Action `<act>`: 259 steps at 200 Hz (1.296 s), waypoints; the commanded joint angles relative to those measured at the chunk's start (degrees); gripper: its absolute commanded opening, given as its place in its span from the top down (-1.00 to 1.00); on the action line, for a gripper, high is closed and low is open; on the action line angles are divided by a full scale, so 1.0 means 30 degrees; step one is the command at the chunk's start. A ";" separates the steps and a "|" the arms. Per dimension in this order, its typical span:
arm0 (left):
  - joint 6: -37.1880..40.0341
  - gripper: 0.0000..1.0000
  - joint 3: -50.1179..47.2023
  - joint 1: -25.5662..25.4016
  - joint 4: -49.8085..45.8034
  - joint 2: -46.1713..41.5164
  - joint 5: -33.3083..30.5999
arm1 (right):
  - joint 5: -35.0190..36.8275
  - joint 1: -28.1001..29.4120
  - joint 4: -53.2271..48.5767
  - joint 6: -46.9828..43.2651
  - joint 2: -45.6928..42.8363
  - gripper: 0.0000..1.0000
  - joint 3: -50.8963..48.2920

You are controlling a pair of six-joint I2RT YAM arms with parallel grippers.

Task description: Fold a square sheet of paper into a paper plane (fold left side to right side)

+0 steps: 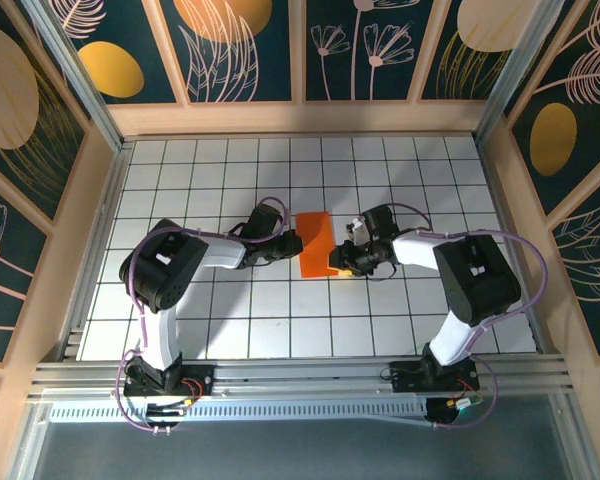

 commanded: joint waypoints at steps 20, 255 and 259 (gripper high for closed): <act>-0.0015 1.00 -0.0568 -0.0190 -0.1107 0.0240 -0.0357 | -0.0495 -0.0013 0.0708 0.0336 0.0037 0.33 0.0149; 0.0418 0.66 -0.0242 -0.0218 -0.1154 -0.2074 -0.0681 | -0.1809 -0.1762 0.0626 -0.0990 0.3400 0.93 0.3887; 0.0526 0.64 -0.0275 -0.0205 -0.1196 -0.2260 -0.0792 | -0.1820 -0.1775 0.0597 -0.0957 0.3306 0.96 0.3853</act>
